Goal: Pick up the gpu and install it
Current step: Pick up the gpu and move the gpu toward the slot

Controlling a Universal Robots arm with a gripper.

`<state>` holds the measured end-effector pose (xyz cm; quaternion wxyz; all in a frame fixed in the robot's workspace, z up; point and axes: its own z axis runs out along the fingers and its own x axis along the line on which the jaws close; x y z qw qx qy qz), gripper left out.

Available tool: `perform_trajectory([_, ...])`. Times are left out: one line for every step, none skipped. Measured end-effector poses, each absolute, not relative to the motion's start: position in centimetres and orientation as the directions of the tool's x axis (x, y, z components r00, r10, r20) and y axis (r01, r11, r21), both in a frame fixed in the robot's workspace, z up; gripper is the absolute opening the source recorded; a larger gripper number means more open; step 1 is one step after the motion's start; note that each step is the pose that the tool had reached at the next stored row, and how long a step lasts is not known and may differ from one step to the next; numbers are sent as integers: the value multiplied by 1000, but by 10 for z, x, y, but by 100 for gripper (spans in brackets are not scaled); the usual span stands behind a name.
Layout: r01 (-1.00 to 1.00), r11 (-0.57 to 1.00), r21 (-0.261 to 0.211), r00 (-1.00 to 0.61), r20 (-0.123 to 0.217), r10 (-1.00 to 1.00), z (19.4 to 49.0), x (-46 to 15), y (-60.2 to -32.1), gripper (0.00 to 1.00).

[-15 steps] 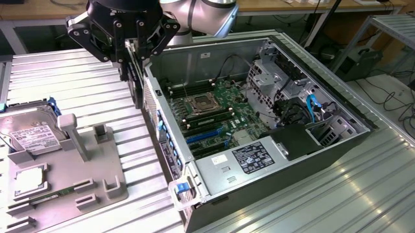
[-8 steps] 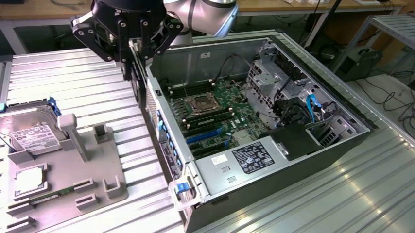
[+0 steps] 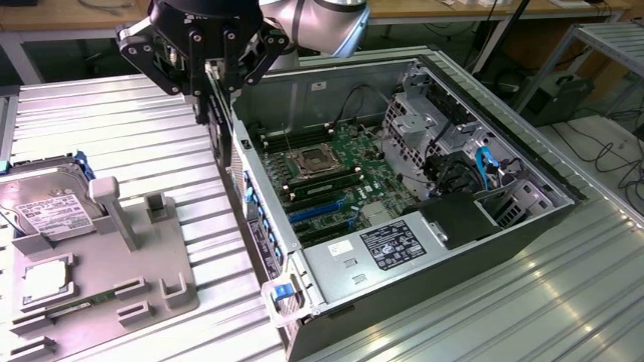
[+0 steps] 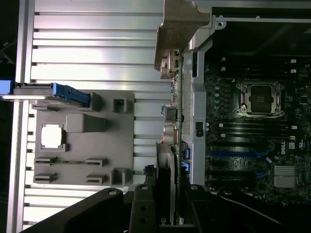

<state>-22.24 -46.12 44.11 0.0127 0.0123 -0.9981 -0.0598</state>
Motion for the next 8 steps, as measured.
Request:
perform_trajectory([-23,993,120,-999,24,-26,441,-221,-461,27])
perform_trajectory([-23,993,120,-999,24,-26,441,-220,-461,27])
perform_trajectory([-23,993,120,-999,24,-26,441,-220,-461,27])
perform_trajectory([-23,993,120,-999,24,-26,441,-219,-461,27])
perform_trajectory([-23,993,120,-999,24,-26,441,-218,-461,27])
perform_trajectory([-23,993,120,-999,24,-26,441,-218,-461,27])
perform_trajectory([-23,993,120,-999,24,-26,441,-217,-461,27])
perform_trajectory([-23,993,120,-999,24,-26,441,-217,-461,27])
